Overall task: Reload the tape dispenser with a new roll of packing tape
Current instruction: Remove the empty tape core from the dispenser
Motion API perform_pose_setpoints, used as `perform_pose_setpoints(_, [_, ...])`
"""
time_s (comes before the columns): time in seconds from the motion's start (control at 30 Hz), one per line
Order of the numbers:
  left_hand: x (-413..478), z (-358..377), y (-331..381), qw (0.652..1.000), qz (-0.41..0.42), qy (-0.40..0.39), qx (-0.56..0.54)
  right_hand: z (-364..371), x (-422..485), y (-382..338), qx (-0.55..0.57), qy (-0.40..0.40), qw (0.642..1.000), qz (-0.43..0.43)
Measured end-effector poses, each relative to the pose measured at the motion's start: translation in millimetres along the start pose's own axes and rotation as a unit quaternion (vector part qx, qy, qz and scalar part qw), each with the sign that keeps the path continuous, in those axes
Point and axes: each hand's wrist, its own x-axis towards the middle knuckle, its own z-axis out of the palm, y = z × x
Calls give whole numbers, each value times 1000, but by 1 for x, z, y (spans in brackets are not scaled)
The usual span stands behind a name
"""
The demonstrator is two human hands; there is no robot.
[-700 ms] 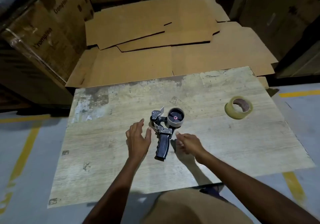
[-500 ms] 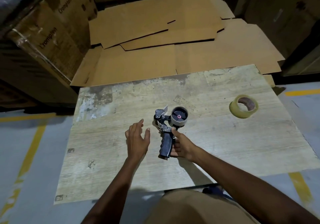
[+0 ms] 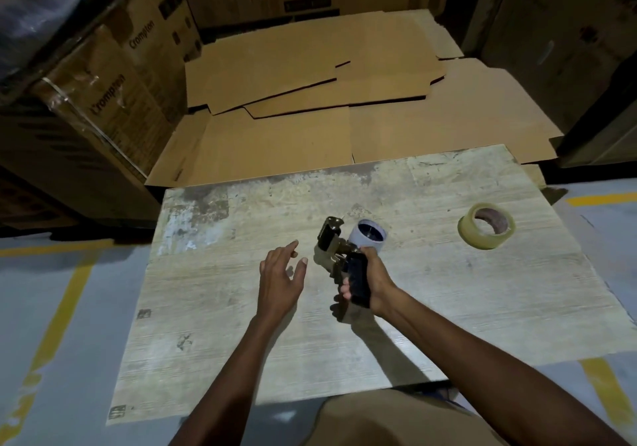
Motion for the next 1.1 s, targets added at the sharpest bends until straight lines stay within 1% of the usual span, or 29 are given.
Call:
perform_pose_setpoints(0.07, [10,-1,9,1000,12,12,-7,-8,-6,-18,31,-20,999,4])
perform_pose_setpoints(0.13, [19,-2,18,999,27,17,-6,-22,-7,-31,75,-43,996,31])
perform_pose_setpoints(0.23, [31,-4,29,998,53,23,-8,-41,-14,-40,146,-156,974,73])
perform_pose_setpoints(0.3, [37,-4,39,998,62,25,-11,-50,-20,-41,169,-231,955,73])
perform_pose_setpoints(0.37, [41,-4,48,997,74,22,-12,-54,-24,-42,167,-268,947,59])
perform_pose_setpoints(0.43, [43,-3,58,996,93,15,-9,-54,-31,-45,134,-249,959,38])
perform_pose_setpoints(0.5, [44,-3,69,994,112,16,-4,-51,-44,-51,56,-170,984,-4])
perform_pose_setpoints(0.57, [45,-4,78,992,126,28,-2,-47,-64,-56,-56,-67,994,-63])
perform_pose_setpoints(0.6, [46,-4,82,991,132,34,-3,-46,-72,-58,-104,-27,990,-93])
perform_pose_setpoints(0.67, [47,-4,87,988,146,45,-6,-44,-84,-59,-183,27,971,-153])
perform_pose_setpoints(0.73, [45,-3,89,986,156,55,-8,-43,-89,-58,-220,68,952,-200])
perform_pose_setpoints(0.83, [38,-2,94,984,169,58,-5,-42,-92,-54,-226,102,941,-232])
perform_pose_setpoints(0.93, [34,0,101,978,204,39,29,-44,-89,-53,-239,115,927,-264])
perform_pose_setpoints(1.03, [32,7,104,966,246,27,79,-44,-85,-51,-244,124,925,-264])
perform_pose_setpoints(1.1, [32,11,104,962,256,21,96,-46,-80,-48,-254,129,920,-269])
